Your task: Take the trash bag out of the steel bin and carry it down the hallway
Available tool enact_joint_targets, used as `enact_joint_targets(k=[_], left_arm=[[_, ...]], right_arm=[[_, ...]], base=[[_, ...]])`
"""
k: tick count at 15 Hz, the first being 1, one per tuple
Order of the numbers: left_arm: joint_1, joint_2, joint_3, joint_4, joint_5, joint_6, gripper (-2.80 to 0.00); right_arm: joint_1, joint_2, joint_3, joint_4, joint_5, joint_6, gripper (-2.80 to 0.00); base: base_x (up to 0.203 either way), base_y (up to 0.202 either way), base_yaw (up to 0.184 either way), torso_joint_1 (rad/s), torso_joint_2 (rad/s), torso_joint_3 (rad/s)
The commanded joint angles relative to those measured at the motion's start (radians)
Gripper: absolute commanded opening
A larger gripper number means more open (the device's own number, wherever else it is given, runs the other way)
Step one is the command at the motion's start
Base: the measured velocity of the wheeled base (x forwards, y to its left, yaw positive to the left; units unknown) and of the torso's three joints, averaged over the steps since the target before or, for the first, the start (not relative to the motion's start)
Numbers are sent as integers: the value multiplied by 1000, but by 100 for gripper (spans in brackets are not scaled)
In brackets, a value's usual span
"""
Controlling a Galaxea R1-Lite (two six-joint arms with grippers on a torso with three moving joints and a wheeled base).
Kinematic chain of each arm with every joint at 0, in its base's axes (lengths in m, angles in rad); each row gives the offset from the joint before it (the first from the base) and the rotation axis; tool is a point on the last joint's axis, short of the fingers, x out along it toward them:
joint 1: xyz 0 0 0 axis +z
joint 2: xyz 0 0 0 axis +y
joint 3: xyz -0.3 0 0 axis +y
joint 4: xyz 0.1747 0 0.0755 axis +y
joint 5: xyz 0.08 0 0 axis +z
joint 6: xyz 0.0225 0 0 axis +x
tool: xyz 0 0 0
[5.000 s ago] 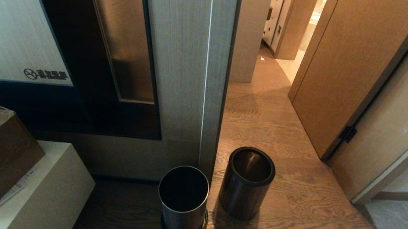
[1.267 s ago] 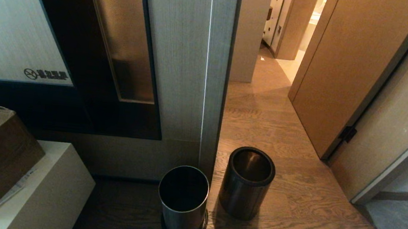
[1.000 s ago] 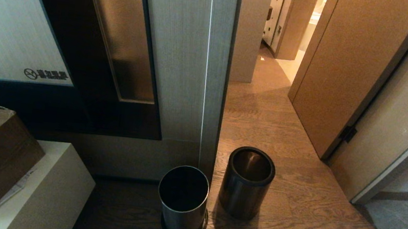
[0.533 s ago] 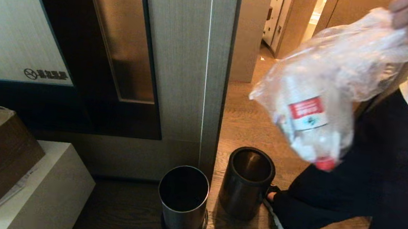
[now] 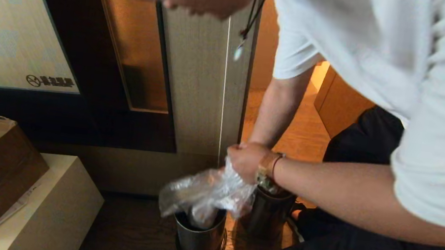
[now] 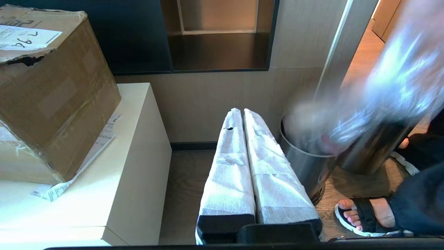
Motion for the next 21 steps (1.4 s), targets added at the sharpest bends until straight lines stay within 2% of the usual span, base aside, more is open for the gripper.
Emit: enact_joint_targets(k=[1, 21], left_arm=[[0, 0, 12, -1, 1, 1, -280], [0, 0, 11, -1, 0, -1, -280]], right_arm=[[0, 1, 0, -1, 0, -1, -280], [0, 1, 0, 1, -1, 0, -280]], base=[[0, 0, 0, 0, 0, 0], [0, 0, 0, 0, 0, 0]])
